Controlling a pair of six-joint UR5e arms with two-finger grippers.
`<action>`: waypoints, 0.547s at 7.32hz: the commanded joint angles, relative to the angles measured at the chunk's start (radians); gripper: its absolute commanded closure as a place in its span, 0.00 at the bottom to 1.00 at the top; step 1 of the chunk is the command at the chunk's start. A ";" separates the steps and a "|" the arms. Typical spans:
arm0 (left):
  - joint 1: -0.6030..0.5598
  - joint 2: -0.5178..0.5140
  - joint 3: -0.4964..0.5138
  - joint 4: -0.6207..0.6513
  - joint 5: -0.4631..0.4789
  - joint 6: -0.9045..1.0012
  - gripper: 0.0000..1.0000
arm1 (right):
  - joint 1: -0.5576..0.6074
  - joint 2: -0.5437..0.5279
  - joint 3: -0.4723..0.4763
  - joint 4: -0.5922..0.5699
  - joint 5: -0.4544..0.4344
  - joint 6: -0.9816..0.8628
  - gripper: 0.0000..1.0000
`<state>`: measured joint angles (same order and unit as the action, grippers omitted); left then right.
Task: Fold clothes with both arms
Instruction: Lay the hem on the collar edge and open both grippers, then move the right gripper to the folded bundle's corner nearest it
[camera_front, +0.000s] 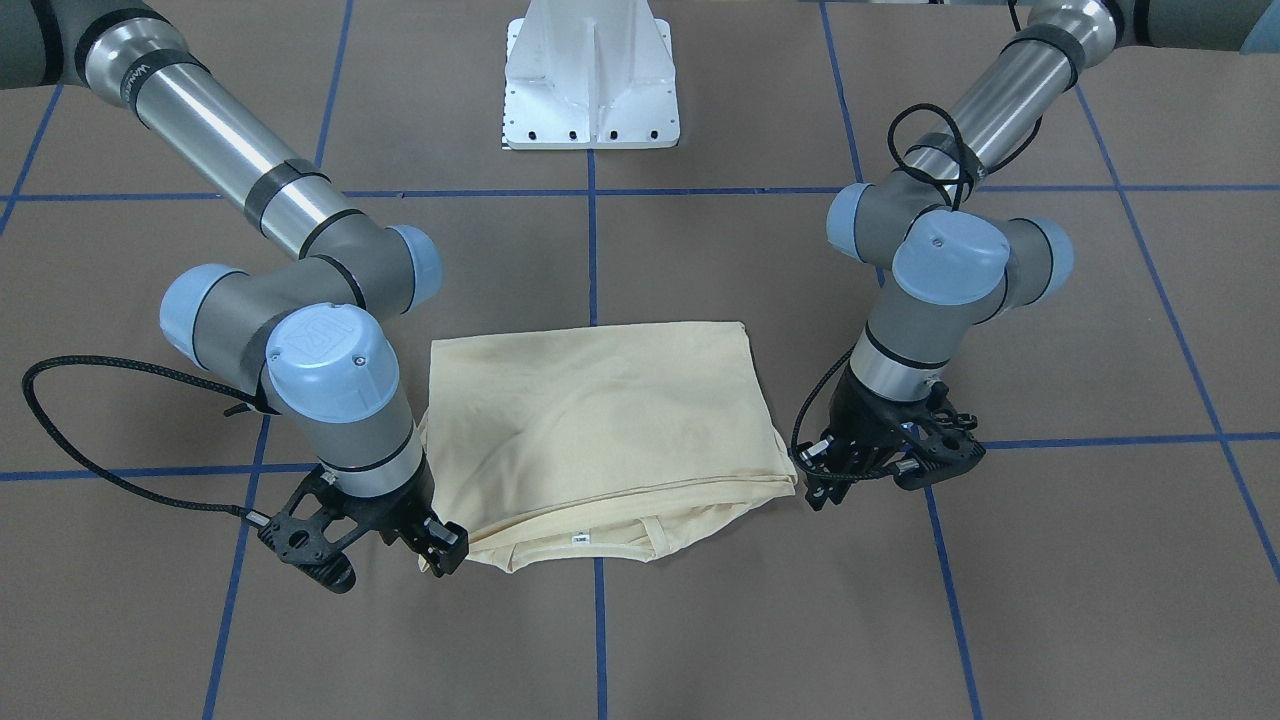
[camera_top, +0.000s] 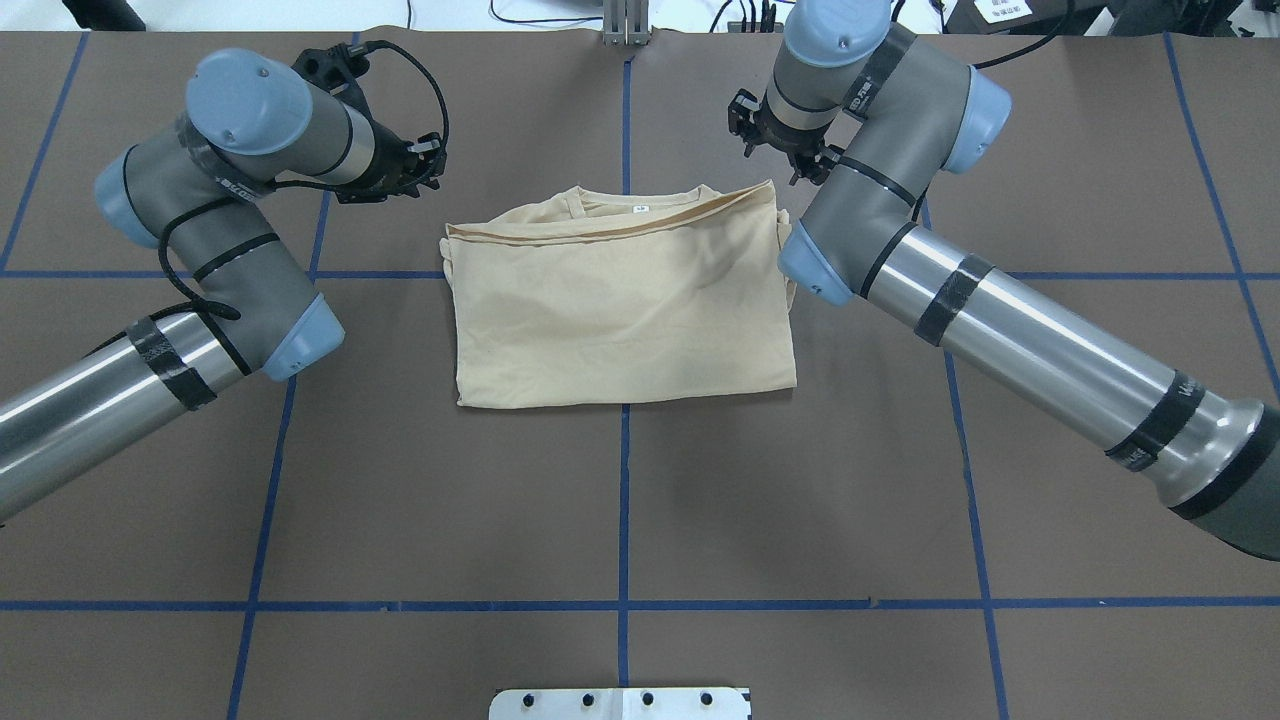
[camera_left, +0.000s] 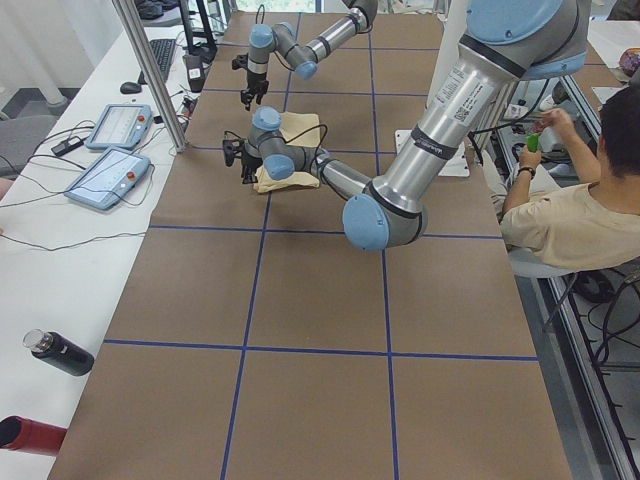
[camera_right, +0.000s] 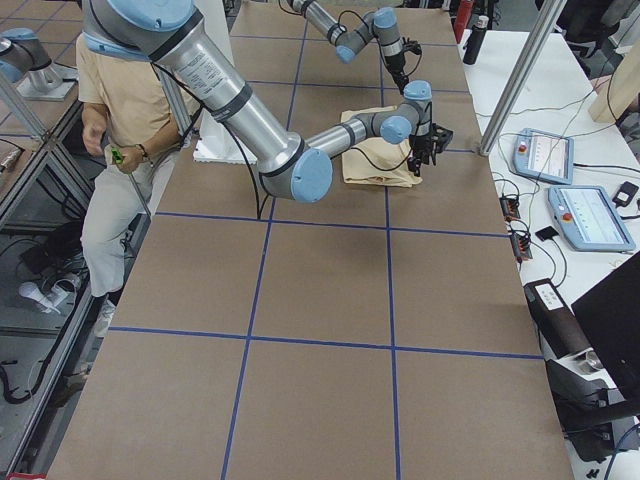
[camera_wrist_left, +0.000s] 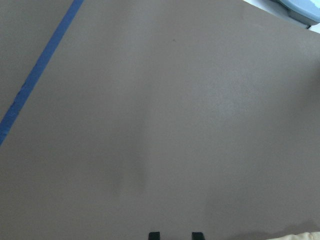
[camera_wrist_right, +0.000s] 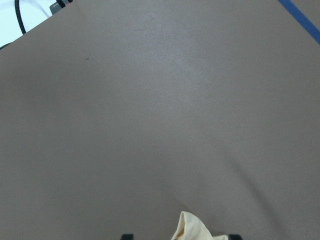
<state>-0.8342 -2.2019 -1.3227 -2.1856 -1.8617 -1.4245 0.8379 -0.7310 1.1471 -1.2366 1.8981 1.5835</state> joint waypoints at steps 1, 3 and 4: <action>-0.022 0.007 -0.051 -0.010 -0.072 -0.020 0.64 | -0.006 -0.217 0.299 0.006 0.035 0.137 0.29; -0.022 0.025 -0.075 -0.008 -0.077 -0.028 0.64 | -0.093 -0.377 0.550 0.005 0.003 0.252 0.27; -0.022 0.028 -0.078 -0.008 -0.076 -0.027 0.64 | -0.177 -0.434 0.624 0.005 -0.105 0.348 0.24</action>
<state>-0.8552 -2.1809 -1.3918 -2.1937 -1.9358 -1.4508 0.7472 -1.0808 1.6535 -1.2315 1.8827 1.8312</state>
